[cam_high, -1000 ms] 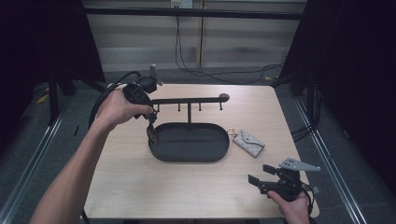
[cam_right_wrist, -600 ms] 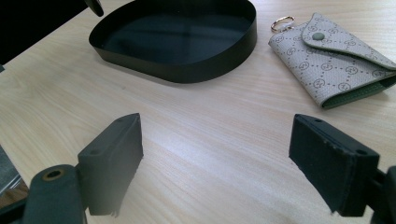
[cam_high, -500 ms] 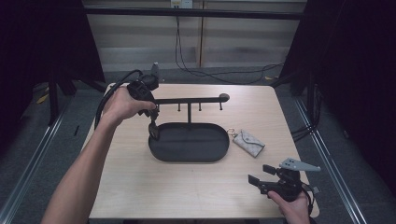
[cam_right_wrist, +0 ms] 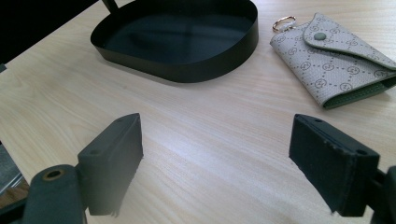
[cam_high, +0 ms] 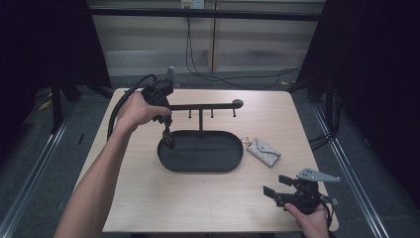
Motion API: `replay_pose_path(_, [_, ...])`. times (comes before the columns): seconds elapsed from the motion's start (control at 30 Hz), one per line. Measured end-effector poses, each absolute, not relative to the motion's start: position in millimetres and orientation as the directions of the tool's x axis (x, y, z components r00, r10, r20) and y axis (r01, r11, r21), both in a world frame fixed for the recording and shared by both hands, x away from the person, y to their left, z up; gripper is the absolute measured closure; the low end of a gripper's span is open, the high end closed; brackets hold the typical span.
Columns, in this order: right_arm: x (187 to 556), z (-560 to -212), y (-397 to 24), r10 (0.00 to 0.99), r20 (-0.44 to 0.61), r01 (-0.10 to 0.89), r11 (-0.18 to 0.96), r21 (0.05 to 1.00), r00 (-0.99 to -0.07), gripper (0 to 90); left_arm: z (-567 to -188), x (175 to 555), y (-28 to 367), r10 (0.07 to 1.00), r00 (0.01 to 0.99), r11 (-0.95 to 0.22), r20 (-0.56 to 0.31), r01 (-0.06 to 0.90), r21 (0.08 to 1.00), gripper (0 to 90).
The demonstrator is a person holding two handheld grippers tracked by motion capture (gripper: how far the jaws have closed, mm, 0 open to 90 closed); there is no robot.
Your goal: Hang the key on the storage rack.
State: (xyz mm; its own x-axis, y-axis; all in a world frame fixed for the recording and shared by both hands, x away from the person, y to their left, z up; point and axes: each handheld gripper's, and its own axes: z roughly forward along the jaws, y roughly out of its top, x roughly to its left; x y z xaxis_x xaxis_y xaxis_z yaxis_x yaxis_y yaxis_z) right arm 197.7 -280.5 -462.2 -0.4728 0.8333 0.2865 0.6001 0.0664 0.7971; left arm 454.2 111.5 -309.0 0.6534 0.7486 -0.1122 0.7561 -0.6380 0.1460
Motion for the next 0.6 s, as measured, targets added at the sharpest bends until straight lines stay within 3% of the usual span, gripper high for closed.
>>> replay_pose_path(0.6, [198.1,-462.6,-280.1,0.832,0.284,0.6,0.072,0.796,-0.477,17.0,-312.2,459.2,107.1,0.763,0.641,-0.626,-0.084,0.765,0.154,70.1])
